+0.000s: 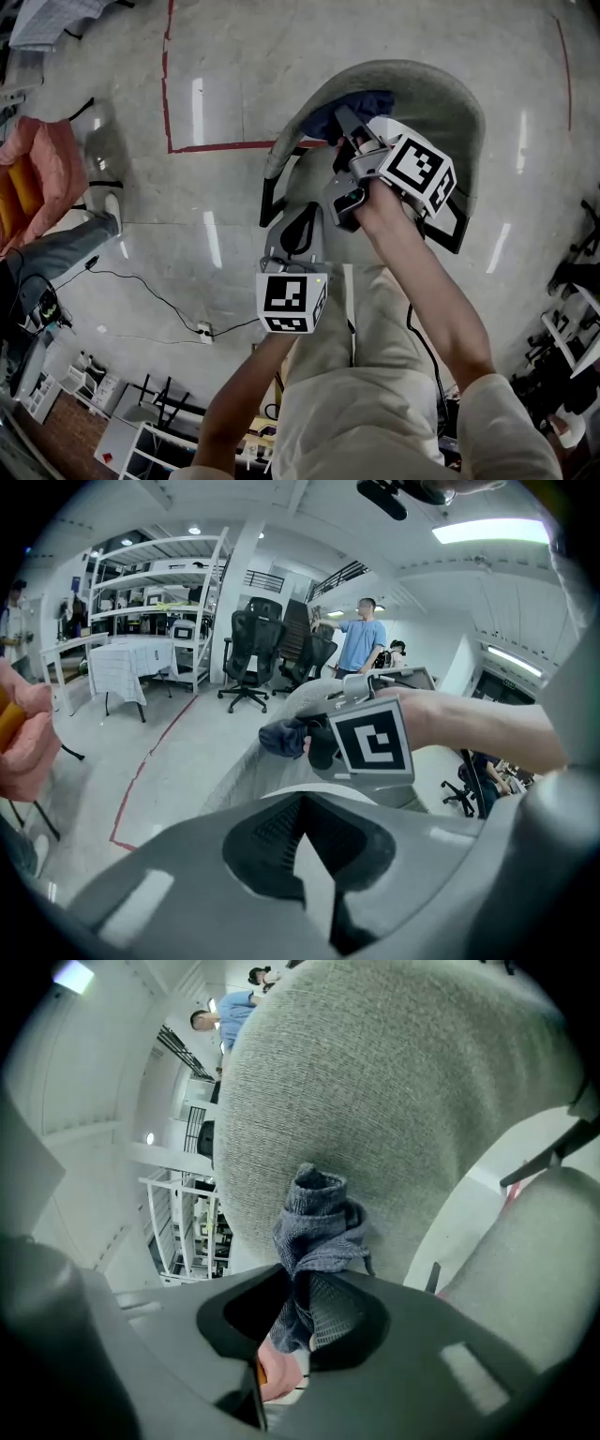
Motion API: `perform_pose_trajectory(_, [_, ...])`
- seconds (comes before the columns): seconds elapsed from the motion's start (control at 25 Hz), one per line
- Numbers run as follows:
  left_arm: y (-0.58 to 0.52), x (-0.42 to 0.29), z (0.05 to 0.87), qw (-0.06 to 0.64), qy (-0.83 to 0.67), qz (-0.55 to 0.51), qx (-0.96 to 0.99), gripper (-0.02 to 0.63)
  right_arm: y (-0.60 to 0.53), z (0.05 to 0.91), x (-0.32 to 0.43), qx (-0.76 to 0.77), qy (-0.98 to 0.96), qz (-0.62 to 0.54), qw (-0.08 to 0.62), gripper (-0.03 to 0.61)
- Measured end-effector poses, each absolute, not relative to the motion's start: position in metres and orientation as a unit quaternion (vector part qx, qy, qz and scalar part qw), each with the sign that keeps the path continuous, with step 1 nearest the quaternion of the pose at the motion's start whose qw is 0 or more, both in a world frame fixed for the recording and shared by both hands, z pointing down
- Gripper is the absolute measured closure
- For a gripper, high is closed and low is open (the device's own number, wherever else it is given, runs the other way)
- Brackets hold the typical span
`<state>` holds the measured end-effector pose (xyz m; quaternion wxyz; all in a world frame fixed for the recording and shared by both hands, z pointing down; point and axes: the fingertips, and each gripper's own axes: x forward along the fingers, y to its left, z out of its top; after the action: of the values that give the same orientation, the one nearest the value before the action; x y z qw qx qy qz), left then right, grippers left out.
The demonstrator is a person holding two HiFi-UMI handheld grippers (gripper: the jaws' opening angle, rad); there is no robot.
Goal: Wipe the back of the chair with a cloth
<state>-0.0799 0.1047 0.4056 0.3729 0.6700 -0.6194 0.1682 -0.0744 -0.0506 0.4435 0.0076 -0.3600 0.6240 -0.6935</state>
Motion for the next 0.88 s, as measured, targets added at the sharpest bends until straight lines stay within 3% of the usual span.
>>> perform_pose_trajectory(0.32, [0.103, -0.077, 0.396, 0.364, -0.621, 0.166, 0.674, 0.614, -0.059, 0.404, -0.078, -0.351, 0.639, -0.684, 0.010, 0.485])
perform_pose_trajectory(0.64, [0.103, -0.076, 0.394, 0.359, -0.621, 0.166, 0.677, 0.614, -0.060, 0.359, -0.076, -0.316, 0.665, -0.674, 0.065, 0.483])
perform_pose_trajectory(0.88, [0.107, -0.071, 0.393, 0.361, -0.618, 0.170, 0.678, 0.614, -0.041, 0.378, -0.051, -0.331, 0.657, -0.675, 0.056, 0.485])
